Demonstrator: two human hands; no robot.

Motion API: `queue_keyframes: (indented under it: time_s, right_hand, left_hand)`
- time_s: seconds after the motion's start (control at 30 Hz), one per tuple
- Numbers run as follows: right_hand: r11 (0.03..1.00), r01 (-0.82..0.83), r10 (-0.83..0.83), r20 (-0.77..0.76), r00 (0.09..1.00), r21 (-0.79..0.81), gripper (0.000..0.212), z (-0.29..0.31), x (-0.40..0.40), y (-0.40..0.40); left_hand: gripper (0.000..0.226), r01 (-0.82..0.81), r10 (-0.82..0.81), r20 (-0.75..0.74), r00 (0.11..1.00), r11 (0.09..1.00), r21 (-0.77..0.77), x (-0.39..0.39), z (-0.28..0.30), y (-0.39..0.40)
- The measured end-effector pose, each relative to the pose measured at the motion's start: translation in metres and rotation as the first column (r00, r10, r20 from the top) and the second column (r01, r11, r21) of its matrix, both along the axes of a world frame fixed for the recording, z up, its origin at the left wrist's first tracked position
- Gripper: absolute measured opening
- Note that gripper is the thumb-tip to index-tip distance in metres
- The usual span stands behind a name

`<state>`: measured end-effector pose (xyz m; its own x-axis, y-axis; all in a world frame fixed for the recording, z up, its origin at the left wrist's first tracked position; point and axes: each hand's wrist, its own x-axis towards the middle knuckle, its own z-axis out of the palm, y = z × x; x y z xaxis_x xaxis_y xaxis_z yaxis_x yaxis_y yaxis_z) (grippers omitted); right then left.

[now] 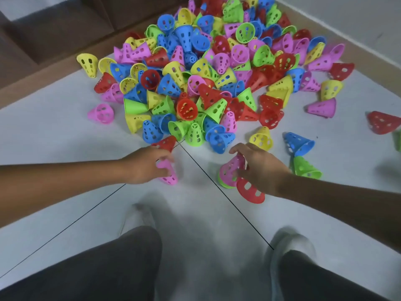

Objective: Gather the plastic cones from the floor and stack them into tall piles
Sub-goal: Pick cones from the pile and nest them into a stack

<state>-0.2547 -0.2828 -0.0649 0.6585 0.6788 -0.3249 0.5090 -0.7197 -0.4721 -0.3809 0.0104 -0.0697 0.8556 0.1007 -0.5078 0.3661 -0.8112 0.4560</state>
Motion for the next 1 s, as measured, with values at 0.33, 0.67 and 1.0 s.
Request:
queue_keyframes:
  time_s: [0.33,0.67,1.0]
  right_hand:
    - [0.986,-0.074,0.097,0.153,0.983,-0.146,0.043,-0.057,0.018,0.022]
    - [0.983,0.097,-0.09,-0.051,0.995,0.157,0.051,-0.052,0.056,0.021]
    - [0.737,0.576,-0.51,-0.268,0.817,0.354,0.02,-0.036,0.052,-0.027]
  left_hand:
    - [0.051,0.346,-0.362,-0.027,0.932,0.863,0.367,-0.007,-0.068,0.018]
    - [0.059,0.03,-0.074,0.289,0.955,0.988,0.152,0.033,-0.044,-0.026]
    - [0.064,-0.081,0.191,0.213,0.958,0.895,-0.438,0.093,-0.051,-0.092]
